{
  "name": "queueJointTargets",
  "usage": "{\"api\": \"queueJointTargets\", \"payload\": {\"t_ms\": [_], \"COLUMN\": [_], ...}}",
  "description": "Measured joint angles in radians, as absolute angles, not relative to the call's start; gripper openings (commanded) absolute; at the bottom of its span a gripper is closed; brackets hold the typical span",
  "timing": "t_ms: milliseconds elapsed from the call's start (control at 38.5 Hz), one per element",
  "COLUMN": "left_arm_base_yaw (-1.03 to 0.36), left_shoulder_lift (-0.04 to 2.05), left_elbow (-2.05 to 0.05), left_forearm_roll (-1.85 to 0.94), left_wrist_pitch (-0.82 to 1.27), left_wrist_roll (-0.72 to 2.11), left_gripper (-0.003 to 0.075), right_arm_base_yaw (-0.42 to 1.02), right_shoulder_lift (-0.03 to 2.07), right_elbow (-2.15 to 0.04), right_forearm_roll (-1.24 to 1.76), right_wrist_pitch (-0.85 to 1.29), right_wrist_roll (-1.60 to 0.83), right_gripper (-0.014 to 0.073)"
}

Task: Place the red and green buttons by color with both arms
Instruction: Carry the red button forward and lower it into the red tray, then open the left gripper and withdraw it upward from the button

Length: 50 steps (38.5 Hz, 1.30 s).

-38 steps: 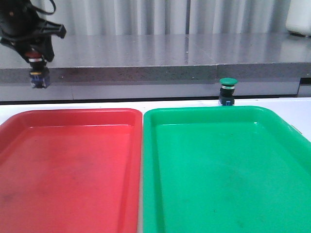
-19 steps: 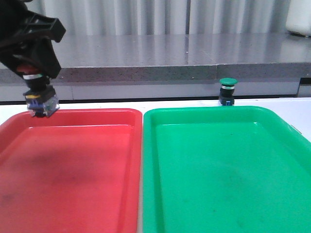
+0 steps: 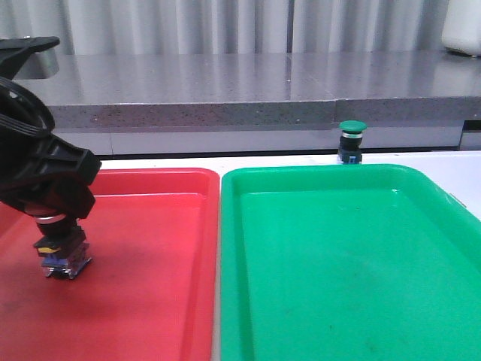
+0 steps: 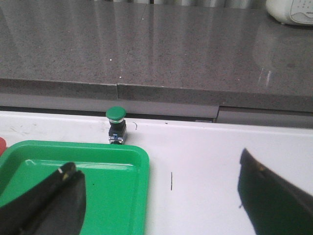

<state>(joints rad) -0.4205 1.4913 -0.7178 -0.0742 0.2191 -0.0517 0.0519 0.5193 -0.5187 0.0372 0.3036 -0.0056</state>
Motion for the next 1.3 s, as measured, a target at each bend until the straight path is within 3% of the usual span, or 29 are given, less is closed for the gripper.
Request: {"api": "queueJointTargets", "payload": {"t_ms": [130, 182, 338, 442, 519, 701, 727, 909, 1299], "left_arm_base_yaw": [-0.42, -0.42, -0.42, -0.415, -0.395, -0.245, -0.211, -0.041, -0.032], "left_shoulder_lift": [1.489, 1.485, 1.417, 1.345, 1.289, 1.115, 1.085, 0.902, 0.363], "left_elbow": [-0.718, -0.718, -0.745, -0.771, -0.79, -0.816, -0.816, -0.783, -0.452], "left_forearm_roll": [-0.083, -0.085, -0.093, -0.07, -0.031, 0.036, 0.038, 0.042, 0.0], "left_wrist_pitch": [0.219, 0.219, 0.219, 0.222, 0.238, 0.305, 0.318, 0.389, 0.364], "left_wrist_roll": [-0.052, -0.052, -0.052, -0.052, -0.052, -0.052, -0.052, -0.052, -0.052], "left_gripper": [0.0513, 0.0596, 0.0616, 0.0544, 0.0424, 0.001, -0.002, -0.002, -0.002], "right_arm_base_yaw": [0.052, 0.052, 0.052, 0.052, 0.052, 0.052, 0.052, 0.052, 0.052], "right_shoulder_lift": [0.519, 0.519, 0.519, 0.519, 0.519, 0.519, 0.519, 0.519, 0.519], "right_elbow": [-0.519, -0.519, -0.519, -0.519, -0.519, -0.519, -0.519, -0.519, -0.519], "right_forearm_roll": [0.037, 0.037, 0.037, 0.037, 0.037, 0.037, 0.037, 0.037, 0.037], "right_wrist_pitch": [0.304, 0.304, 0.304, 0.304, 0.304, 0.304, 0.304, 0.304, 0.304], "right_wrist_roll": [-0.006, -0.006, -0.006, -0.006, -0.006, -0.006, -0.006, -0.006, -0.006], "right_gripper": [0.0644, 0.0644, 0.0644, 0.0644, 0.0644, 0.0644, 0.0644, 0.0644, 0.0644]}}
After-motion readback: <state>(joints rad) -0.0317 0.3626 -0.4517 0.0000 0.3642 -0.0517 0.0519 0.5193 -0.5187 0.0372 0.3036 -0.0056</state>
